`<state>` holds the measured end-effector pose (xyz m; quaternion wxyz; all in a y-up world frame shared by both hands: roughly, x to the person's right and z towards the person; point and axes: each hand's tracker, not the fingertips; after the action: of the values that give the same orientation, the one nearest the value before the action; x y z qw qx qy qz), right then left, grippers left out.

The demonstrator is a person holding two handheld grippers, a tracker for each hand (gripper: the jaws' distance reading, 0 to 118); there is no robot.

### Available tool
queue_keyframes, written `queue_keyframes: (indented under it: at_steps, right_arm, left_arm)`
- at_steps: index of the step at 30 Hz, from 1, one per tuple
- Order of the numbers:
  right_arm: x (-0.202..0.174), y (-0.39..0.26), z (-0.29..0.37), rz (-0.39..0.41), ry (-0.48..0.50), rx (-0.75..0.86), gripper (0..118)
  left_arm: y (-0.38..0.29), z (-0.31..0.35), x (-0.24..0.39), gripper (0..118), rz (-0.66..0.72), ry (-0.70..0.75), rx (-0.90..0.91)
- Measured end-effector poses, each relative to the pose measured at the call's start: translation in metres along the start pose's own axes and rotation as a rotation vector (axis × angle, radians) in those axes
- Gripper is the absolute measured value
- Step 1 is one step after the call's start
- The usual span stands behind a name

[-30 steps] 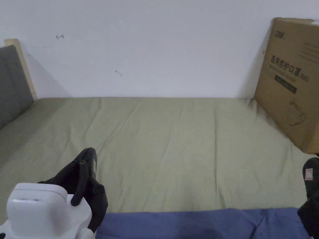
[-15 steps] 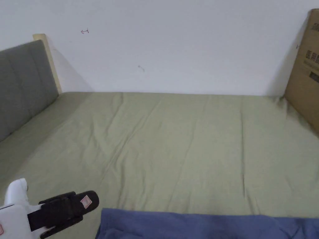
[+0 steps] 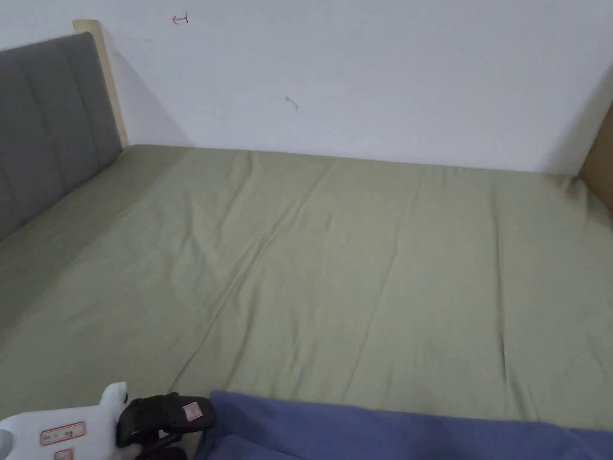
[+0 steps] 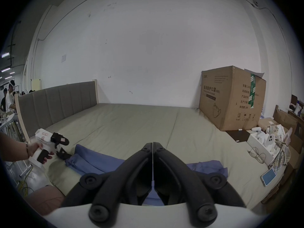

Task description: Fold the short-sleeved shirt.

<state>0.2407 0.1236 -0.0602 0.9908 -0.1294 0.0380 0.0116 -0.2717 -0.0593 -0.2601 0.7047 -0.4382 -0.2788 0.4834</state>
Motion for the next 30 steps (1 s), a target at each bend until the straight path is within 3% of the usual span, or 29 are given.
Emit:
queue_keyframes:
  at_steps: [2,6,7,8,9,10,11,12,17,20,21,22,24,25,26,28,30]
  right_arm:
    - [-0.003,0.000,-0.004,-0.005,0.008,-0.015,0]
    - [-0.009,-0.003,-0.012,-0.005,0.021,-0.046,0]
    - [-0.010,-0.004,-0.014,-0.009,0.030,-0.054,0]
    - [-0.011,-0.005,-0.015,-0.013,0.038,-0.060,0]
    - [-0.013,-0.005,-0.015,-0.018,0.045,-0.066,0]
    - [-0.014,-0.006,-0.015,-0.023,0.052,-0.072,0]
    - [-0.014,-0.007,-0.015,-0.026,0.059,-0.077,0]
    - [-0.015,-0.007,-0.015,-0.026,0.066,-0.082,0]
    - [-0.018,-0.007,-0.014,-0.020,0.092,-0.123,0]
    - [-0.015,-0.006,-0.013,-0.033,0.121,-0.128,0]
    - [-0.015,-0.006,-0.013,-0.034,0.122,-0.125,0]
    - [-0.014,-0.007,-0.013,-0.040,0.121,-0.118,0]
    - [-0.011,-0.009,-0.013,-0.078,0.128,-0.107,0]
    - [-0.009,-0.010,-0.012,-0.119,0.140,-0.100,0]
    - [-0.008,-0.011,-0.011,-0.147,0.148,-0.100,0]
    - [-0.004,-0.012,-0.010,-0.165,0.157,-0.112,0]
    - [-0.001,-0.010,-0.006,-0.168,0.149,-0.110,0]
  left_arm:
    - [0.000,-0.015,0.008,118,-0.042,-0.096,-0.030]
    - [-0.001,-0.058,0.014,117,-0.059,-0.074,-0.091]
    - [-0.003,-0.063,0.016,108,-0.084,-0.040,-0.058]
    - [-0.005,-0.064,0.017,79,-0.093,-0.017,-0.030]
    - [-0.005,-0.061,0.011,4,-0.099,0.051,0.023]
    - [-0.004,-0.056,-0.004,5,-0.081,0.228,0.057]
    - [-0.013,-0.059,-0.020,5,-0.059,0.299,0.033]
    - [-0.019,-0.050,-0.024,5,0.057,-0.056,0.097]
    - [-0.027,-0.030,0.025,4,-0.292,0.277,0.065]
    - [-0.031,0.009,0.043,4,-0.399,0.458,0.098]
    - [-0.033,0.023,0.047,4,-0.409,0.530,0.124]
    - [-0.034,0.036,0.060,4,-0.445,0.703,0.150]
    - [-0.045,0.037,0.078,4,-0.657,1.054,0.143]
    - [-0.052,0.027,0.089,5,-0.746,1.138,0.149]
    - [-0.055,0.022,0.100,5,-0.736,1.044,0.156]
    - [-0.056,0.003,0.123,5,-0.535,0.698,0.141]
    - [-0.063,-0.041,0.149,5,-0.447,0.520,0.093]
